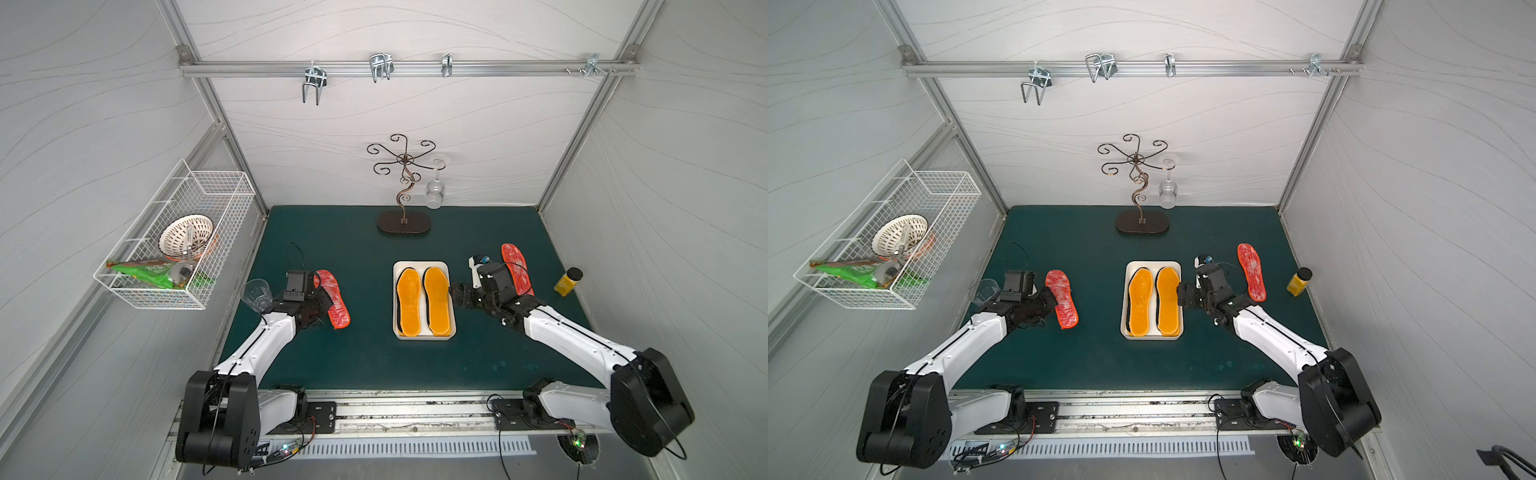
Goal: Put the insoles into the storage box
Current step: Pick up the insole from the center of the board, then place the insole in the storage box.
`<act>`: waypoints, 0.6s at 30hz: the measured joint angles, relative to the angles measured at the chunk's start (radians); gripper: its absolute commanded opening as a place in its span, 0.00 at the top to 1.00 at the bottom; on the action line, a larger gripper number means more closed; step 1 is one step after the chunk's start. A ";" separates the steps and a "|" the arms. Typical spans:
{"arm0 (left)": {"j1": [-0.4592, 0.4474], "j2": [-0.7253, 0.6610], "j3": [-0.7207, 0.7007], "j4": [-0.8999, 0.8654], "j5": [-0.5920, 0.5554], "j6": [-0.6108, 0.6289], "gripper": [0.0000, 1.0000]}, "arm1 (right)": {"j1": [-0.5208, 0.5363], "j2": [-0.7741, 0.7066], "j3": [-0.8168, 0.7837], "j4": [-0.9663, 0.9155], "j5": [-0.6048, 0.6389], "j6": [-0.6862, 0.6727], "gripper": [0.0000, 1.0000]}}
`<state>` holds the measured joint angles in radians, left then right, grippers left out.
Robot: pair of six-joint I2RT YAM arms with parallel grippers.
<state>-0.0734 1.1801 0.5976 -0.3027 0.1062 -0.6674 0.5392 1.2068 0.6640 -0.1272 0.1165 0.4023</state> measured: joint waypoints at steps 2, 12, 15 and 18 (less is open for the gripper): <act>-0.008 0.000 0.010 -0.008 0.002 0.007 1.00 | 0.000 -0.017 -0.008 0.002 0.007 0.000 0.15; -0.123 0.001 0.111 -0.031 -0.002 0.044 1.00 | 0.000 -0.049 -0.032 0.015 0.034 -0.002 0.14; -0.153 0.003 0.143 -0.032 -0.002 0.050 1.00 | 0.000 -0.072 -0.036 0.015 0.040 -0.002 0.14; -0.180 0.003 0.163 -0.038 -0.004 0.055 1.00 | 0.000 -0.088 -0.039 0.015 0.043 -0.002 0.14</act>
<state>-0.2531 1.1828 0.7609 -0.3408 0.1024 -0.6121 0.5396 1.1187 0.6250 -0.1123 0.1593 0.4004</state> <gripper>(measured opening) 0.039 0.857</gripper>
